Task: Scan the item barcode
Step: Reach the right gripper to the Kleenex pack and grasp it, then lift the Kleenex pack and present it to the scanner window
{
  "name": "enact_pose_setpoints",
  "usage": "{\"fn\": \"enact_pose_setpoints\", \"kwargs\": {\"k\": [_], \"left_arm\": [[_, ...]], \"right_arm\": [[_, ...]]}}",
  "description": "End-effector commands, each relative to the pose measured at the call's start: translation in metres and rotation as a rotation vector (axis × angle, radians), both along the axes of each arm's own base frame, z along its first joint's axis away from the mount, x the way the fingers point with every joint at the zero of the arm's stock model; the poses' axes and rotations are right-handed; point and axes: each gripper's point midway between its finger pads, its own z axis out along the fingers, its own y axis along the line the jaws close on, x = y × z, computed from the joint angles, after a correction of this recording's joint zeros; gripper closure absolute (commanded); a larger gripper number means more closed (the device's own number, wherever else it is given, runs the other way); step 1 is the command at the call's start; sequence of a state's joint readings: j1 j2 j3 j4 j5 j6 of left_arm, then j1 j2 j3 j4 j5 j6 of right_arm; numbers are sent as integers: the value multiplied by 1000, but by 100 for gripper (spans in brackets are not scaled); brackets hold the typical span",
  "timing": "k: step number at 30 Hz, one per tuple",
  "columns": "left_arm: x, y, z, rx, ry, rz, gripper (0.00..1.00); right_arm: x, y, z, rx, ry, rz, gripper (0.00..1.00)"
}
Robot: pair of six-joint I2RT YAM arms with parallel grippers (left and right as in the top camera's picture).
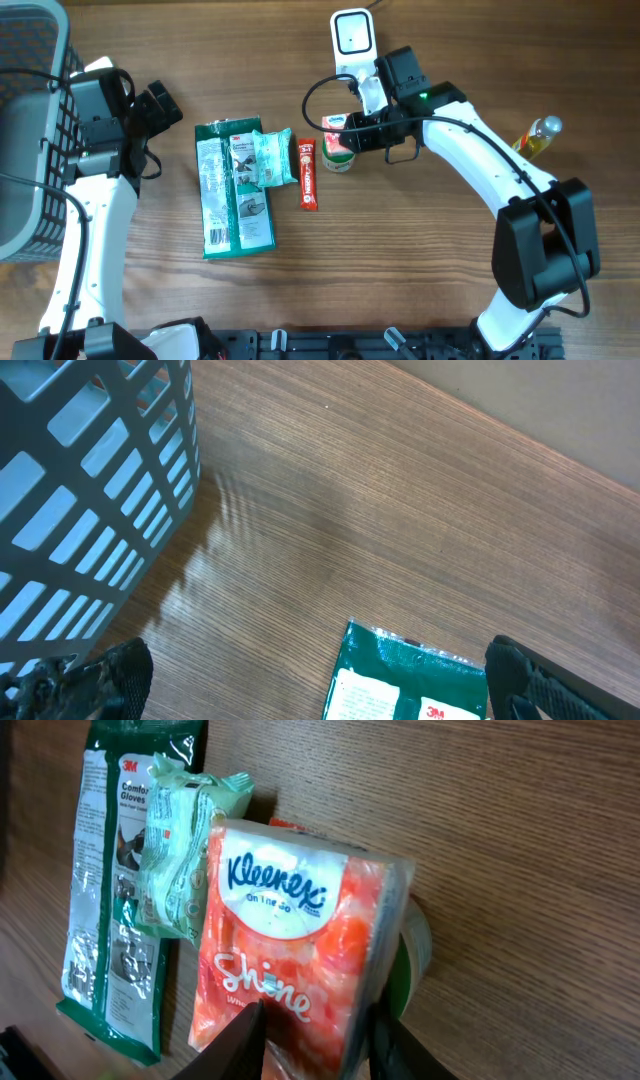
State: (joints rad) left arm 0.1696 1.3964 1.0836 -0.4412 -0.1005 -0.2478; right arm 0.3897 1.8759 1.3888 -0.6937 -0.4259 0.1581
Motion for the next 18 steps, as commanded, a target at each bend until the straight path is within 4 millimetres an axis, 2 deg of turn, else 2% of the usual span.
{"fn": "enact_pose_setpoints", "kwargs": {"k": [1,5,7,8,11,13,15,18], "left_arm": [[1,2,9,13,-19,1,0],[1,2,9,13,-19,1,0],[1,2,9,13,-19,1,0],[1,2,9,13,-19,1,0],[1,2,9,14,-19,1,0],[1,2,9,13,-19,1,0],[1,2,9,14,-19,1,0],[1,2,9,14,-19,1,0]], "right_arm": [[-10,2,-14,-2,49,8,67],[-10,3,-13,7,54,5,78],[-10,5,-9,37,80,-24,96],[-11,9,-1,90,92,-16,96],[-10,18,44,298,94,31,96],[-10,17,82,443,61,80,96],[-22,11,136,647,38,156,96],[-46,-3,198,884,-18,303,96]]}}
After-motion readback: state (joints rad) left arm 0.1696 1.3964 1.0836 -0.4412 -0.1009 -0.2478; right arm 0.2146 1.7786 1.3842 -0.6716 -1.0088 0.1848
